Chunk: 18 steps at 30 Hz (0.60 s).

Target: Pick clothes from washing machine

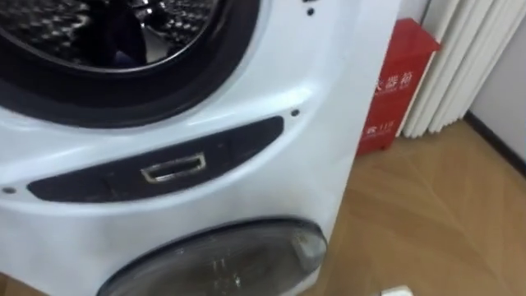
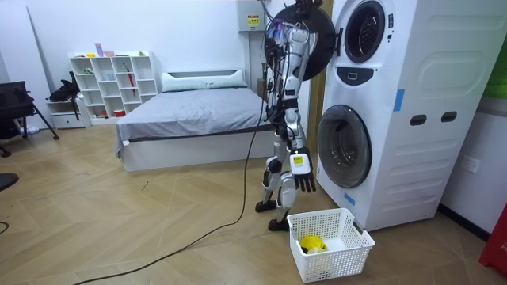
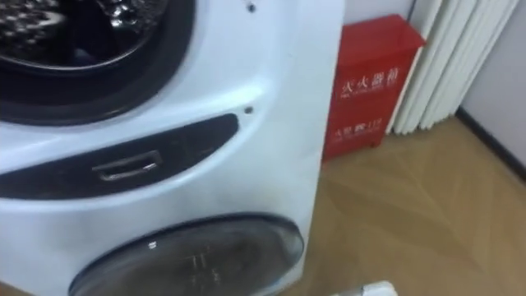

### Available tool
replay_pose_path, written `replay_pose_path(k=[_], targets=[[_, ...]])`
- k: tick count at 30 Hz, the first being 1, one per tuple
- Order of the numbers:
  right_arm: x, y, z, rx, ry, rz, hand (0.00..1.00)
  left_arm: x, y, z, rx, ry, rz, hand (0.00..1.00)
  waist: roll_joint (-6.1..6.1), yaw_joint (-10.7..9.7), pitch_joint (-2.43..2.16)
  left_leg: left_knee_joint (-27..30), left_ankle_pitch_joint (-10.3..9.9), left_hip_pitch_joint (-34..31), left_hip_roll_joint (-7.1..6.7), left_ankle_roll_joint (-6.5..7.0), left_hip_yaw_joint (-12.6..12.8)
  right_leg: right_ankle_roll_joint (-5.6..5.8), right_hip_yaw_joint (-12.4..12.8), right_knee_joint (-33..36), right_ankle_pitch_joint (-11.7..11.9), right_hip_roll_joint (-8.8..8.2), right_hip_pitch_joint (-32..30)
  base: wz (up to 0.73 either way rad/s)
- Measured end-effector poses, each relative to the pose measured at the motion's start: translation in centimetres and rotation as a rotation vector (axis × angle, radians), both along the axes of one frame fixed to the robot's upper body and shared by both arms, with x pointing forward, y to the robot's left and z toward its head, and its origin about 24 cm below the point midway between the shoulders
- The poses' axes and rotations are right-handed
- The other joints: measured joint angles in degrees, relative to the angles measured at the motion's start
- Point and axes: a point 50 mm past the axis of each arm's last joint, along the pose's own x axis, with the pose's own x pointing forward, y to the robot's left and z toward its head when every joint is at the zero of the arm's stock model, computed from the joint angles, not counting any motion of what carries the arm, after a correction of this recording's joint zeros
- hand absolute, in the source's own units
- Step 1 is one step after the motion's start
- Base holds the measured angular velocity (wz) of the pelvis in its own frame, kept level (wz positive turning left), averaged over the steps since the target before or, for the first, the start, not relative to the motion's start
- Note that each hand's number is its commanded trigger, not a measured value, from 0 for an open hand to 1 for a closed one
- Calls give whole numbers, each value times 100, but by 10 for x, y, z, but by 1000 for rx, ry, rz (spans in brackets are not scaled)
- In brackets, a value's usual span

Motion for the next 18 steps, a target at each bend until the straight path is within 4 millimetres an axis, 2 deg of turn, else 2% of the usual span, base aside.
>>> replay_pose_path(k=[2,5,9,13,15,18], targets=[[-1,9,-3,35,-1,-3,0,-5,-2,-1,-7,11,4,0,-33,77,-12,-1,-1,101,34,-1,-39,10,-74,-150,34,-1,196,16],[0,24,-7,79,7,50,0,-7,1,-1,-7,6,33,0,-69,330,27,-25,-3,291,22,-4,-89,26,-88,-219,40,-5,440,5],[2,30,-9,89,17,114,0,-11,3,-1,-4,8,63,0,-97,434,46,-26,-3,362,7,-4,-222,40,-207,-300,24,-18,611,18],[2,37,-10,99,40,167,0,-25,4,-2,-2,37,95,0,-164,529,67,-26,-8,451,6,-12,-297,24,-276,-349,-1,-7,750,10],[2,39,-11,100,46,184,0,-30,1,-3,-10,47,109,0,-171,576,54,-26,-22,478,-4,-35,-302,21,-303,-398,1,1,808,9],[1,39,-11,98,53,189,0,-37,1,-4,-10,57,146,0,-187,630,62,-32,-24,556,-8,-37,-352,19,-338,-424,-7,2,923,9]])
